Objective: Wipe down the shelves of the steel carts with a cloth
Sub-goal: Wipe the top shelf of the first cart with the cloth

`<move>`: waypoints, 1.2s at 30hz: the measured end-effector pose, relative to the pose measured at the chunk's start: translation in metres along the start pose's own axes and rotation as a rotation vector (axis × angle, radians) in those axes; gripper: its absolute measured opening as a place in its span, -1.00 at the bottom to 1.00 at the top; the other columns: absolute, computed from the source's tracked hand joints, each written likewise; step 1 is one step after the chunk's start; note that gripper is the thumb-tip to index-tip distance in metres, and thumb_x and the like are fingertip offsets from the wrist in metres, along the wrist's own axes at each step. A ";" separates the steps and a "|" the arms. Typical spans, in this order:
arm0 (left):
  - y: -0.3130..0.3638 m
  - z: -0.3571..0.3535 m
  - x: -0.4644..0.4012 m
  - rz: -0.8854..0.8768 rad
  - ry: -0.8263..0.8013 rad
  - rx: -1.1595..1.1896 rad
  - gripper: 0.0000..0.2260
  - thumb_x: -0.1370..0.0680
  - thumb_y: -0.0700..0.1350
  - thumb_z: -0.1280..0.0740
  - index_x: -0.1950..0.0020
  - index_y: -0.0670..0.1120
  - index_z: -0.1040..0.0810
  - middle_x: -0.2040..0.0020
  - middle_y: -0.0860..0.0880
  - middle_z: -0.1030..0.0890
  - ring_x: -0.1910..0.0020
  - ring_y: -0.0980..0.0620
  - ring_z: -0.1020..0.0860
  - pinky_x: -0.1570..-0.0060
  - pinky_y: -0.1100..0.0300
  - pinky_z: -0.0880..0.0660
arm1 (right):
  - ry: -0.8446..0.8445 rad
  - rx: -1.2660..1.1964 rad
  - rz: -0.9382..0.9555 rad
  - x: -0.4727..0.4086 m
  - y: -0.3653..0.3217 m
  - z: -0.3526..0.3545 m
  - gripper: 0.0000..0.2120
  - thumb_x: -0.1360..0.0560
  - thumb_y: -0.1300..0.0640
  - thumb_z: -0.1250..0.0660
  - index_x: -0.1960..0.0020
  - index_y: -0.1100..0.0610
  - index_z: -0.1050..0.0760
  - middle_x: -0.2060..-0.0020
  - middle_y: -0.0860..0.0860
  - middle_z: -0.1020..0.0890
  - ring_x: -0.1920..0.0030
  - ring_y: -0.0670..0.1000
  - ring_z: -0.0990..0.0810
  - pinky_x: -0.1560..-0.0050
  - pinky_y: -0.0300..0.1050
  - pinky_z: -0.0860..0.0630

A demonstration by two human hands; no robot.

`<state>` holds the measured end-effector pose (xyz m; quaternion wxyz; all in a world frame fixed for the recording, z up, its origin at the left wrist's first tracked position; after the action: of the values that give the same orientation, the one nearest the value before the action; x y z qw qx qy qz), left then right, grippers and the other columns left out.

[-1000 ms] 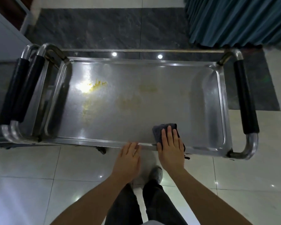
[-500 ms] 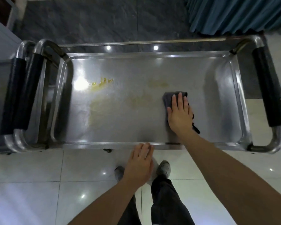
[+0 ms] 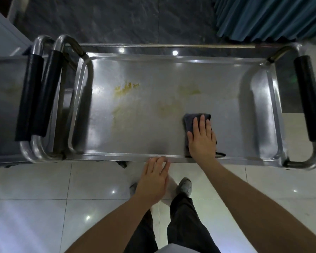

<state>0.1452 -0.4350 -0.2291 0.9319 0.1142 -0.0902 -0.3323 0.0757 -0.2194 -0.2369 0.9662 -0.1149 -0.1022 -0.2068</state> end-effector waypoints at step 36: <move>-0.068 0.028 0.028 0.020 0.074 -0.015 -0.59 -0.64 -0.07 -0.17 -0.43 -0.21 -0.52 -0.38 -0.22 -0.51 -0.37 -0.24 -0.48 -0.36 -0.15 -0.46 | -0.024 -0.023 0.004 -0.017 -0.088 -0.009 -0.41 -0.67 -0.05 0.00 -0.65 0.00 0.09 -0.64 0.02 0.12 -0.62 0.07 0.10 -0.57 0.12 -0.05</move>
<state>0.1192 -0.5089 -0.2183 0.9387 0.1184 -0.0545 -0.3191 0.0243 -0.2934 -0.2341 0.9639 -0.1289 -0.1113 -0.2047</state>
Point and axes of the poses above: each hand's wrist, its own x-axis away from the middle knuckle, its own z-axis out of the back of the hand, y = z × x, the point moved 7 cm from there along -x, towards the middle knuckle
